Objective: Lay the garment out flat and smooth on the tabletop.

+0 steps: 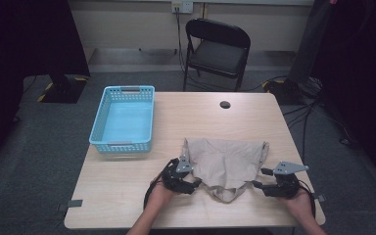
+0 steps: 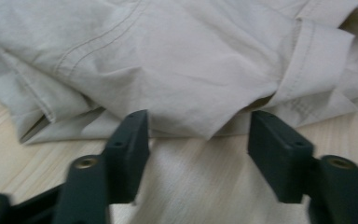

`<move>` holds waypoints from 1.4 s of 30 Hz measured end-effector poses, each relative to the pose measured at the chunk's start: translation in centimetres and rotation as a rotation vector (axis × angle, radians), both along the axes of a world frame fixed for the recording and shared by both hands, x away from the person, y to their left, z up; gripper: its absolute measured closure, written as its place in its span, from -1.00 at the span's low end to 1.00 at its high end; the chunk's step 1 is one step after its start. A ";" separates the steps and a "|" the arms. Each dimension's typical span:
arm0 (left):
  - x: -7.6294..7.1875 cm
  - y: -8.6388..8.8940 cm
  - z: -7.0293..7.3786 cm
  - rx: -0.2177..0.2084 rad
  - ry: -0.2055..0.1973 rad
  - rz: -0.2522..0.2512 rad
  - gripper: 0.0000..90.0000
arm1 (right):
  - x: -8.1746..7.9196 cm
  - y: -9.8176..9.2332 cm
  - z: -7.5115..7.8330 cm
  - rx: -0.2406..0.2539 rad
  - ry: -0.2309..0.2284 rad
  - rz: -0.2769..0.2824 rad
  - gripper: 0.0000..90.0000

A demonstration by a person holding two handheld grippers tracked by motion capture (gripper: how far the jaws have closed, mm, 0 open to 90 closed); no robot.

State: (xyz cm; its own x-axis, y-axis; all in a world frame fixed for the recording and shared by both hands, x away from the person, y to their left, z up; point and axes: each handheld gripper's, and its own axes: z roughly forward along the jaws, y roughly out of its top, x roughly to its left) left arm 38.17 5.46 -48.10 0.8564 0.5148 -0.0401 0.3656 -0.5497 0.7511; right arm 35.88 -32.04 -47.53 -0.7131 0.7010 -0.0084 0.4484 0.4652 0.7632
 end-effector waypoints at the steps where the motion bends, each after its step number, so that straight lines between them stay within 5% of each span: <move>1: 0.0 -0.1 0.0 -0.001 0.000 -0.009 -0.11 | 0.0 0.0 0.0 0.000 0.000 0.000 -0.16; 8: -0.1 -0.8 0.2 0.017 0.017 -0.082 0.57 | 0.0 0.4 -0.1 0.010 -0.024 0.032 0.46; 14: -0.2 -0.7 0.4 0.008 0.047 -0.102 0.78 | 0.0 -0.1 -0.1 0.053 0.003 0.052 0.89; 26: -0.9 -0.8 1.3 -0.045 0.091 -0.162 1.00 | -0.6 -0.9 0.4 0.128 0.027 0.071 0.98; 31: -1.3 -0.7 2.0 -0.078 0.099 -0.174 1.00 | -1.2 -1.1 1.0 0.142 0.027 0.085 0.98; 34: -1.4 -0.7 2.2 -0.059 0.059 -0.146 1.00 | -1.2 -1.3 1.0 0.148 0.027 0.079 0.98; 37: -1.3 -0.4 2.3 -0.013 0.016 -0.092 0.19 | -1.1 -1.6 0.8 0.163 0.040 0.072 0.98; 42: -1.4 0.0 1.9 0.051 -0.004 -0.104 -0.10 | -1.1 -1.7 0.6 0.165 0.050 0.075 0.98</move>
